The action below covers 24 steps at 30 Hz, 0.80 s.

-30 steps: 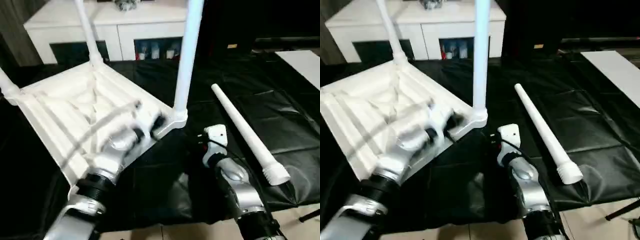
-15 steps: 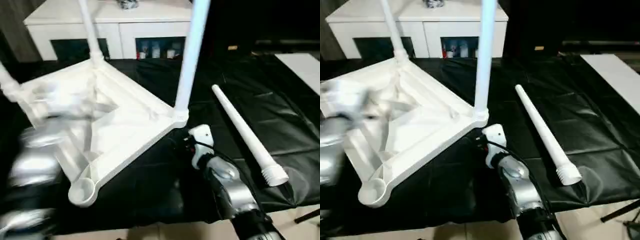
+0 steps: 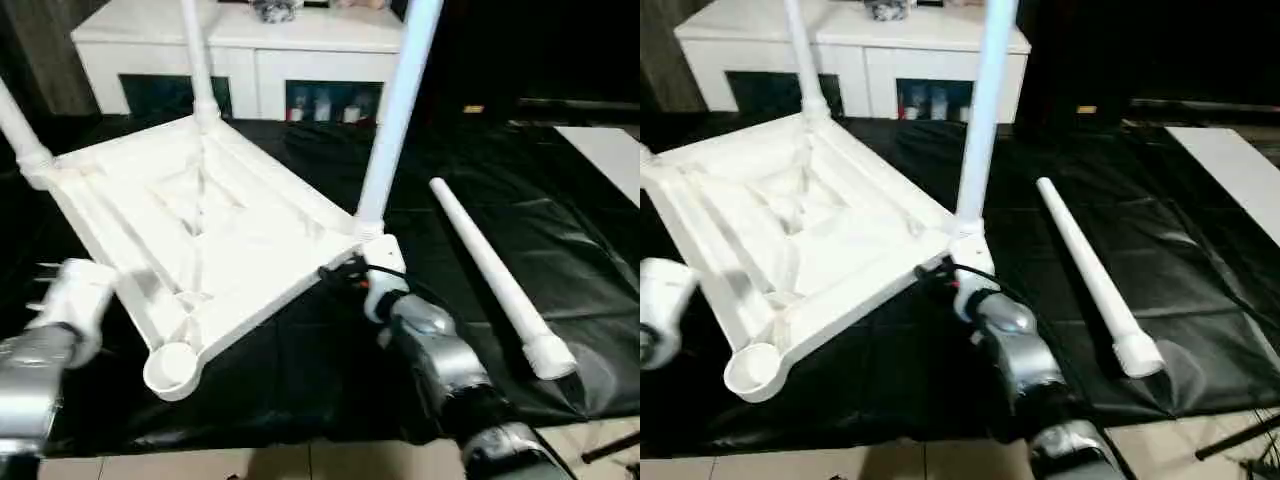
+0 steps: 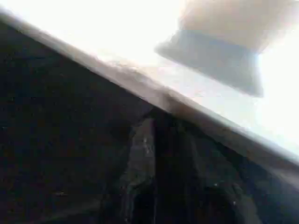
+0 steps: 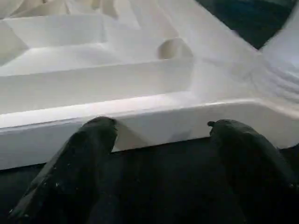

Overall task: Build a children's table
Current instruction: Rotate table base

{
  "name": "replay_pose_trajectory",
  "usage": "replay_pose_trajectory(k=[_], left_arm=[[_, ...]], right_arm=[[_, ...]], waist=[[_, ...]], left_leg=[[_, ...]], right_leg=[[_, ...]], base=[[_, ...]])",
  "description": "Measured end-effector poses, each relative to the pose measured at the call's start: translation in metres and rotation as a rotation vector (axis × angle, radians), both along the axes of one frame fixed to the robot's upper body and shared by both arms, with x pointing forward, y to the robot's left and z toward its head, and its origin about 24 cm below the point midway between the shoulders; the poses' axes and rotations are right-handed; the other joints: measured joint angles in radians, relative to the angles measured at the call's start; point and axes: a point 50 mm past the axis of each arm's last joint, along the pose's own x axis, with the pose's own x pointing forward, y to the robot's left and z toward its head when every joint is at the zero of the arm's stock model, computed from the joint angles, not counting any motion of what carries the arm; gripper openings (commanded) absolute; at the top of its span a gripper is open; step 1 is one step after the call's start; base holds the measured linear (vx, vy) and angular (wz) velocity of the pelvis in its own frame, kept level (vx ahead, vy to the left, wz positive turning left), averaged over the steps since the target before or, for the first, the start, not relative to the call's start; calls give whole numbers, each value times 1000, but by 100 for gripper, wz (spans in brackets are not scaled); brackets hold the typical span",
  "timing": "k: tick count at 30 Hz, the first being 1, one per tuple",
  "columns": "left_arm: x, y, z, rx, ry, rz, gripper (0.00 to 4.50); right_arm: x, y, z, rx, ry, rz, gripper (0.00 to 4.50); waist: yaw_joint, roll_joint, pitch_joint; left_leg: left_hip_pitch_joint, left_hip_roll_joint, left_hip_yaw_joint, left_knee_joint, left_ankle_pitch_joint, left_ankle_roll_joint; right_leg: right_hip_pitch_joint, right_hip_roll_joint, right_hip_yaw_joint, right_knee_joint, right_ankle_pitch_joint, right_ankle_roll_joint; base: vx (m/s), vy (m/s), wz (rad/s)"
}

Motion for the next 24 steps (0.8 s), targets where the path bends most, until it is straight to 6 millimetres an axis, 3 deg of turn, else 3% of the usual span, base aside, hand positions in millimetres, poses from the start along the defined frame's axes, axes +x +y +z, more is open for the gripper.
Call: replay_pose_trajectory(k=[7,11,15,22,24], left_arm=[[5,-39,-4,-125,31,-158,93],[19,-70,-9,-188,2,-223,93],[33,-100,-12,-219,-37,-284,93],[43,-126,-10,-256,-78,-343,93],[43,-133,-9,-270,-90,-378,106]], right_arm=[[3,-1,-2,-9,10,1,382],[4,-2,0,-13,1,5,382],[9,-10,16,-32,-61,-9,382],[20,-71,44,-215,-27,-130,382],[26,-89,51,-257,2,-183,408]], waist=[[2,5,2],[2,7,3],[-1,12,7],[2,25,12],[1,31,10]], left_leg=[[1,-2,0,0,0,0],[0,-3,-1,1,0,0],[-2,-2,-1,1,0,0],[-4,0,-2,3,1,-1],[-9,0,-2,5,1,-1]], right_leg=[[3,0,2,0,0,0],[4,0,3,-1,0,0],[3,0,2,-1,1,-1],[3,3,2,-1,4,-2],[-1,3,3,-1,3,-2]], base=[[0,0,0],[0,0,0],[0,0,0],[0,0,0],[0,0,0]])
